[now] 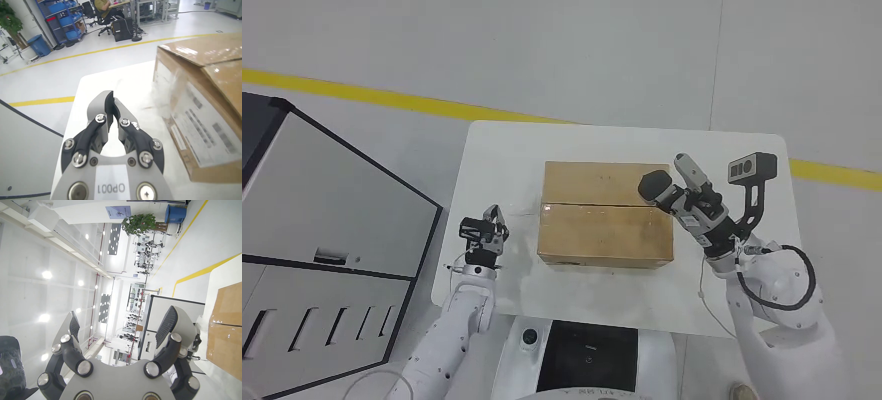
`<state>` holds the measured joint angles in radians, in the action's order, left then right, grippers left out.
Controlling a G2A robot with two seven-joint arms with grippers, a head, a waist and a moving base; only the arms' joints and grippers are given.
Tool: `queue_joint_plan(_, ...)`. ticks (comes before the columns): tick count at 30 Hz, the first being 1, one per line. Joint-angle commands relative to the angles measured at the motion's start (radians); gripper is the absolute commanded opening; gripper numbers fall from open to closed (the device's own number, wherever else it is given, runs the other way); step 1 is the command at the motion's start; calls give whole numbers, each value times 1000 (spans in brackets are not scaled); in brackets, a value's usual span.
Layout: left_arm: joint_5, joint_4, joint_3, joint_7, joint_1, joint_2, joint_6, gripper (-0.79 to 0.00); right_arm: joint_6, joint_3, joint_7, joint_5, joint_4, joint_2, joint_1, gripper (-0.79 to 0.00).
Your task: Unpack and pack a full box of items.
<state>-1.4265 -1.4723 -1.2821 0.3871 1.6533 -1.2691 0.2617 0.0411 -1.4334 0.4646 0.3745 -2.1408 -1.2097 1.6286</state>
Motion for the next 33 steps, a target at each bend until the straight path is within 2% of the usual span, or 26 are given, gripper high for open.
queue_joint_plan(1,23,7,-13,-2,-16,-3,25,-785,1,3,-1,1,2,0,-2,0)
queue_joint_plan(14,84,63,-60,18,-57,-20,151,-785,3,18,1,4,16,0,-24,0)
queue_joint_plan(33,140,80,-142,54,-94,-38,240,-785,7,20,5,10,31,2,-44,0)
